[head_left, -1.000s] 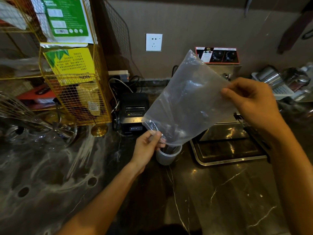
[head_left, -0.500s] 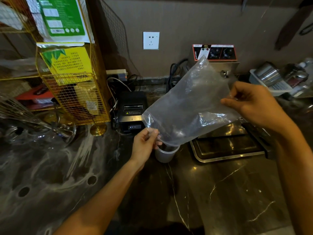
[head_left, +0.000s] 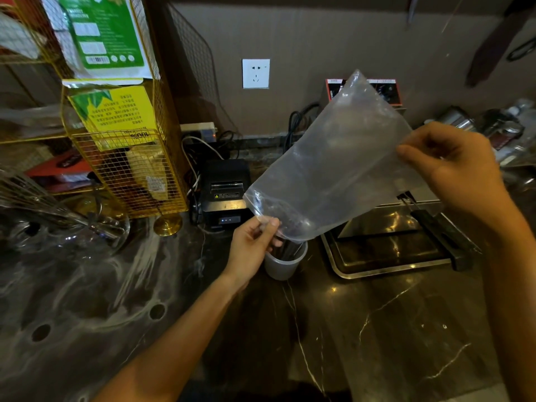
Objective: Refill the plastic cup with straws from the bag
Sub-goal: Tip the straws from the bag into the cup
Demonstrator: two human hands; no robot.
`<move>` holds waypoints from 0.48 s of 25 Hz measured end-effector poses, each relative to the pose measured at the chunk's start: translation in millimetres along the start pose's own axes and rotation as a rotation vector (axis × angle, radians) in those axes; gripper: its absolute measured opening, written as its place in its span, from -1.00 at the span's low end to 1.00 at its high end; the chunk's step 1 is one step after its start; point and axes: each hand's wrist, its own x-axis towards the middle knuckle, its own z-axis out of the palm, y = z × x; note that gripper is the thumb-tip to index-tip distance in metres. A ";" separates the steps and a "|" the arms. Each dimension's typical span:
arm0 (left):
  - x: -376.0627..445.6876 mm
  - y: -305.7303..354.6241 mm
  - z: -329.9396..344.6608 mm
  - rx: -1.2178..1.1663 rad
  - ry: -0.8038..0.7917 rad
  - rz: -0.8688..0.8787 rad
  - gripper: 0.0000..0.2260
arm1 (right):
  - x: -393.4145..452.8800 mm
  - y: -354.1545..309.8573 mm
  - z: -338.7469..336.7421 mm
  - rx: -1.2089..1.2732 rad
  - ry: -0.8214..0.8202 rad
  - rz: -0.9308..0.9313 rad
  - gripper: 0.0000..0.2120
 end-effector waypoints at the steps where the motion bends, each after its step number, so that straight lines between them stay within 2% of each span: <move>1: -0.4 1.2 -0.4 -0.002 0.016 0.012 -0.85 | -0.3 -0.5 -1.1 -0.009 0.010 -0.009 -0.97; 8: 2.1 22.9 -2.5 -0.006 0.108 0.157 -0.86 | -6.7 -0.9 -0.4 -0.017 0.117 -0.053 -0.88; 12: 7.2 42.5 -4.4 -0.065 0.140 0.227 -0.87 | -21.4 3.3 2.8 0.072 0.227 -0.051 -0.84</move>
